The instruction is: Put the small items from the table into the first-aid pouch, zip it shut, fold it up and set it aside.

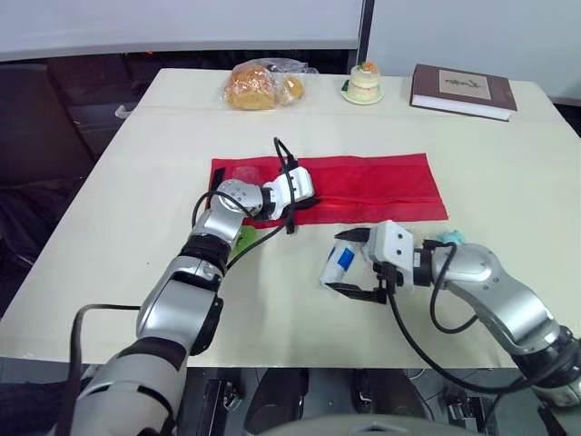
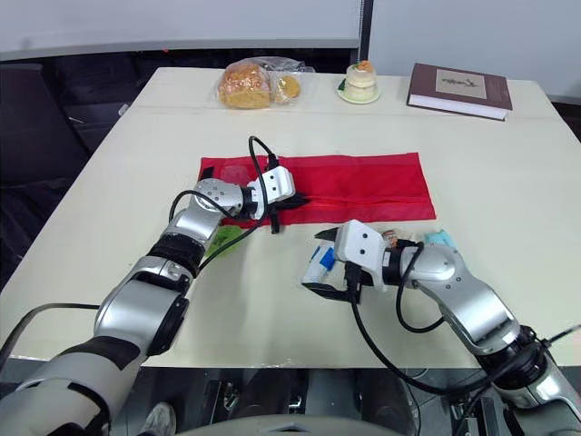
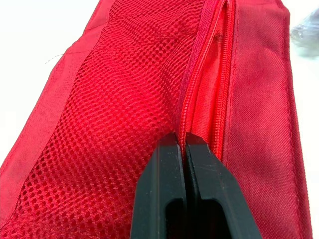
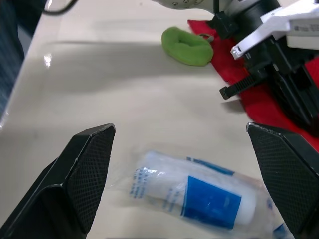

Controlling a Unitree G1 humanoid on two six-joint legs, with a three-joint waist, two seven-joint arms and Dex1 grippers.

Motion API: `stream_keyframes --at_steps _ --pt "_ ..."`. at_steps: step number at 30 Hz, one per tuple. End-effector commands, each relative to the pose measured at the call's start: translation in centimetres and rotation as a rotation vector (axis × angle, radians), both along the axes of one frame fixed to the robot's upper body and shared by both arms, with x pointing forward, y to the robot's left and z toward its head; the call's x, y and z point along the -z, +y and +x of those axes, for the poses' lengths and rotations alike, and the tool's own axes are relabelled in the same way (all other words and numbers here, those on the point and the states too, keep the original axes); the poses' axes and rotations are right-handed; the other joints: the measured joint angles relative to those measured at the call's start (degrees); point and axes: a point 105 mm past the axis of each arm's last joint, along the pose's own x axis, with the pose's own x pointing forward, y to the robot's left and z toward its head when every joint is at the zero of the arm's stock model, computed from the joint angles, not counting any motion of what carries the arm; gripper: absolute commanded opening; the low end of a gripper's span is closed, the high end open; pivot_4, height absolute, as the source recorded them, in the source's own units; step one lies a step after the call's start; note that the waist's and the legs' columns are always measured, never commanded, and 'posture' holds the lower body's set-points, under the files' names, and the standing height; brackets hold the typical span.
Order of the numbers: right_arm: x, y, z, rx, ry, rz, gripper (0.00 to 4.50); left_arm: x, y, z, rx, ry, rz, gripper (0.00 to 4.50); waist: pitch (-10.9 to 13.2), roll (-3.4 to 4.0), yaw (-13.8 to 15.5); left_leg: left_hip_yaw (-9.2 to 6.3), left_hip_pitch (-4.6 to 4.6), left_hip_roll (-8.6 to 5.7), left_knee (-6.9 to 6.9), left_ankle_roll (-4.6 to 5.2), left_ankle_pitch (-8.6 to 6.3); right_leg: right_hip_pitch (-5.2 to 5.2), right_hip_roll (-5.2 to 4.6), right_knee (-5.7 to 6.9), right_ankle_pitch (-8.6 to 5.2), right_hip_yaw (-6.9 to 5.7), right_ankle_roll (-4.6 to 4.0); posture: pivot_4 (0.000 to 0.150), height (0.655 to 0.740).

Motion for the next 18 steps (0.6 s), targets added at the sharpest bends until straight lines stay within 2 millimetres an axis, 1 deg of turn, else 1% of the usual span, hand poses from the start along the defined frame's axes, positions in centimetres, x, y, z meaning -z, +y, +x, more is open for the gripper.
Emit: stream_keyframes --at_steps 1,4,8,11,14,18 --pt "-0.8 -0.6 1.0 -0.066 -0.058 -0.091 4.50 -1.1 -0.3 0.0 0.015 -0.030 -0.020 0.05 0.00 0.00 0.04 0.00 0.00 -0.01 0.01 0.00 0.00 0.00 0.00 0.00 0.00 0.00 0.00 0.150 0.7289" --pt "-0.4 -0.9 1.6 -0.154 -0.061 -0.204 4.50 -1.2 -0.5 0.0 0.019 -0.032 -0.019 0.05 0.00 0.00 -0.06 0.00 0.00 -0.01 0.01 0.00 0.00 -0.01 0.01 0.00 0.00 0.00 0.00 0.150 0.7289" --pt "-0.3 -0.8 3.5 -0.246 -0.100 -0.330 4.50 -1.4 -0.8 0.0 0.024 -0.038 -0.022 0.05 0.00 0.00 -0.35 0.01 0.01 -0.03 0.01 -0.01 0.01 -0.02 0.01 0.02 0.00 0.00 0.00 0.150 0.7289" --pt "0.0 -0.7 4.7 -0.304 -0.123 -0.420 4.50 -1.6 -0.6 0.1 0.017 -0.044 -0.022 0.05 0.01 0.01 -0.54 -0.01 0.00 -0.02 0.00 -0.03 0.02 -0.03 0.01 0.03 0.00 -0.02 0.00 0.150 0.7289" --pt "0.4 -0.5 5.7 -0.344 -0.156 -0.486 4.50 -1.6 -0.4 0.2 0.008 -0.049 -0.022 0.05 0.01 0.01 -0.55 0.01 -0.02 -0.02 0.00 -0.12 0.07 -0.05 -0.02 0.02 0.00 -0.01 0.00 0.150 0.7289" --pt "0.7 -0.3 6.2 -0.379 -0.167 -0.510 4.50 -1.7 -0.3 0.2 0.003 -0.052 -0.024 0.05 0.01 0.01 -0.69 0.01 -0.03 -0.03 0.00 -0.19 0.11 -0.06 -0.04 0.00 0.00 -0.01 0.00 0.150 0.7289"
